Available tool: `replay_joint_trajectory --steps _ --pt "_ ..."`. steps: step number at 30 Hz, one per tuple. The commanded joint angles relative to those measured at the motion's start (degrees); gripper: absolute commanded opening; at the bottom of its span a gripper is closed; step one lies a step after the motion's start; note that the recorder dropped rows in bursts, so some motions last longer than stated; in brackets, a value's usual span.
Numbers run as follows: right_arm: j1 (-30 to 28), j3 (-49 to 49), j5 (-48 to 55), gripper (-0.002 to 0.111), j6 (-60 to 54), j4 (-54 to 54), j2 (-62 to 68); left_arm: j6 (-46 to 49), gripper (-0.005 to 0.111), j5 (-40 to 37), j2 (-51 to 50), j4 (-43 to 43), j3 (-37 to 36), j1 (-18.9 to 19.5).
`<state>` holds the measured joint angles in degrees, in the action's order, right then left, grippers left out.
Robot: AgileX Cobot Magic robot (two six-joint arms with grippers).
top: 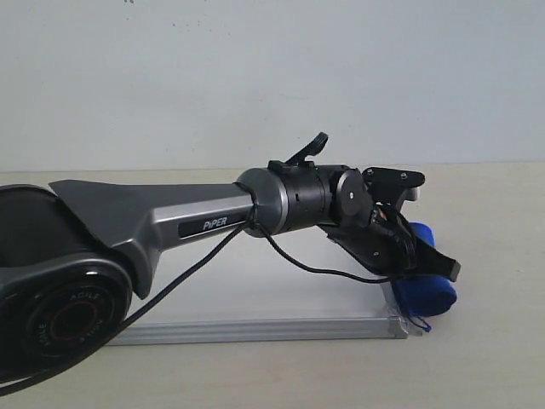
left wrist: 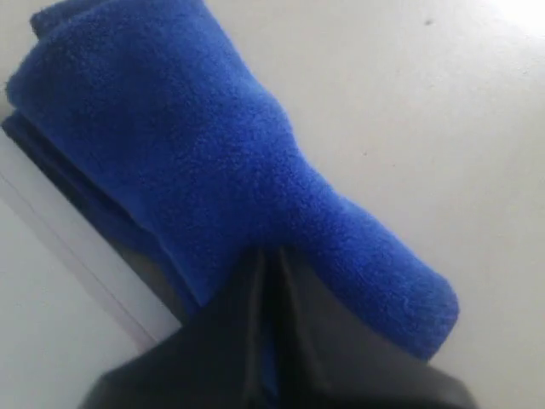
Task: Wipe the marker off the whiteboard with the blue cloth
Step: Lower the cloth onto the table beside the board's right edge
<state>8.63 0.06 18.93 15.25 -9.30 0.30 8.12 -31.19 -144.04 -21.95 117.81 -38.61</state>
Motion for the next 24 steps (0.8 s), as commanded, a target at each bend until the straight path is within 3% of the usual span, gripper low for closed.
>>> replay_joint_trajectory --steps 1,13,24 --pt "-0.1 -0.1 -0.3 0.001 -0.3 0.0 -0.3 -3.6 0.004 -3.1 -0.1 5.3 0.2 0.6" --pt "-0.1 -0.1 -0.3 0.001 -0.2 0.0 -0.3 -6.4 0.004 -2.5 2.6 5.0 0.2 0.8" --pt "-0.1 -0.1 -0.3 0.001 -0.1 0.0 -0.3 -2.5 0.004 5.9 3.3 -0.1 0.2 0.1"
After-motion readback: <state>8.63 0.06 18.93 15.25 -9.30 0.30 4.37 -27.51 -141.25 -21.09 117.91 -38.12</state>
